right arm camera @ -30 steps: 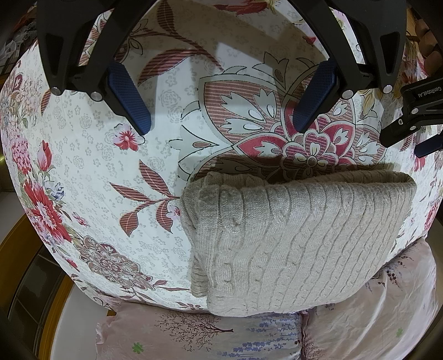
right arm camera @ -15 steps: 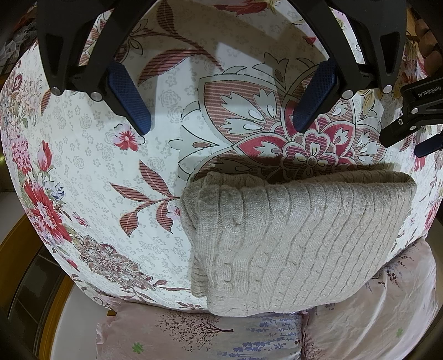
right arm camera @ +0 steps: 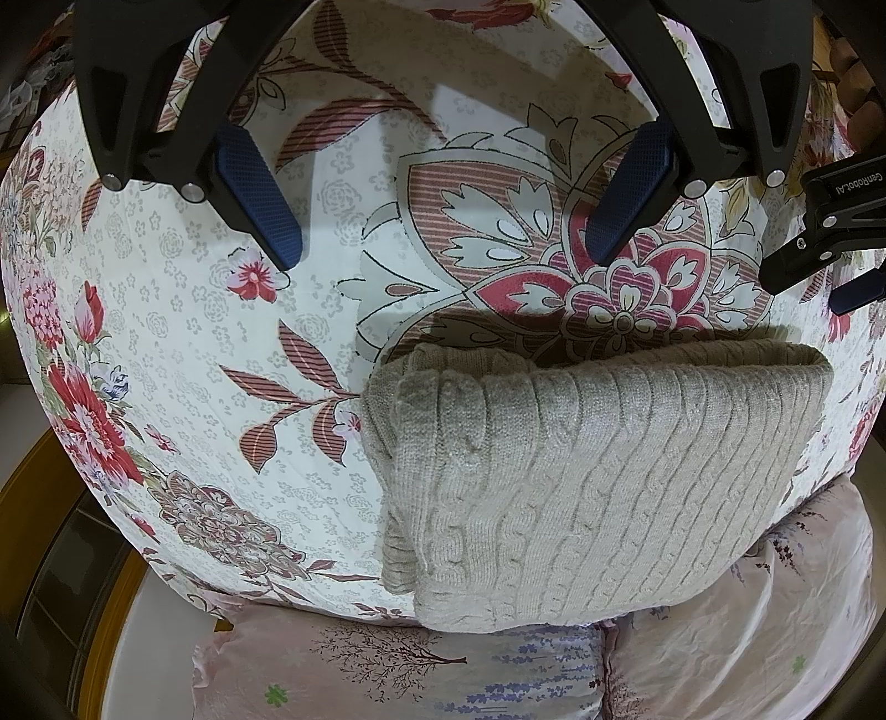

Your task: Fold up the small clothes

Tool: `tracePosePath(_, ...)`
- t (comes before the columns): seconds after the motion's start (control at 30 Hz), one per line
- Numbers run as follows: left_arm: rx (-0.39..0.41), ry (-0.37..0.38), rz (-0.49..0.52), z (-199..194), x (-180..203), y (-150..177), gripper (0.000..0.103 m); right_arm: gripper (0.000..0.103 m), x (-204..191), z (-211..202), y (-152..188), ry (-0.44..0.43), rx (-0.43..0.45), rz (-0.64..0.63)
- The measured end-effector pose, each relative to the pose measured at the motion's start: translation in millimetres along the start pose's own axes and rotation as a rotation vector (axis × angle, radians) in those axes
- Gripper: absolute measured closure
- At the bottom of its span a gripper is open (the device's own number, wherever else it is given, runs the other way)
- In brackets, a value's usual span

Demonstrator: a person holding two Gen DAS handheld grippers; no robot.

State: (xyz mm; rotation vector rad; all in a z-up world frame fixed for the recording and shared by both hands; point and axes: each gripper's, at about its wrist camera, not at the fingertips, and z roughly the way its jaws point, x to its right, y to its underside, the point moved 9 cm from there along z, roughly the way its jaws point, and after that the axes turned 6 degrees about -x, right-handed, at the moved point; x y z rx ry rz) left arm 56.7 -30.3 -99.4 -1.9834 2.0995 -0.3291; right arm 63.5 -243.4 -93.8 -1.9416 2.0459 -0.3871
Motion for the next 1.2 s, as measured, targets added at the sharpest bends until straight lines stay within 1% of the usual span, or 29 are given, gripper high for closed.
tracePosePath(1.2,-0.008,0.000,0.003,2.2,-1.0,-4.8,0.002,0.001,-0.2,0.0,-0.1,0.000,0.000,0.000)
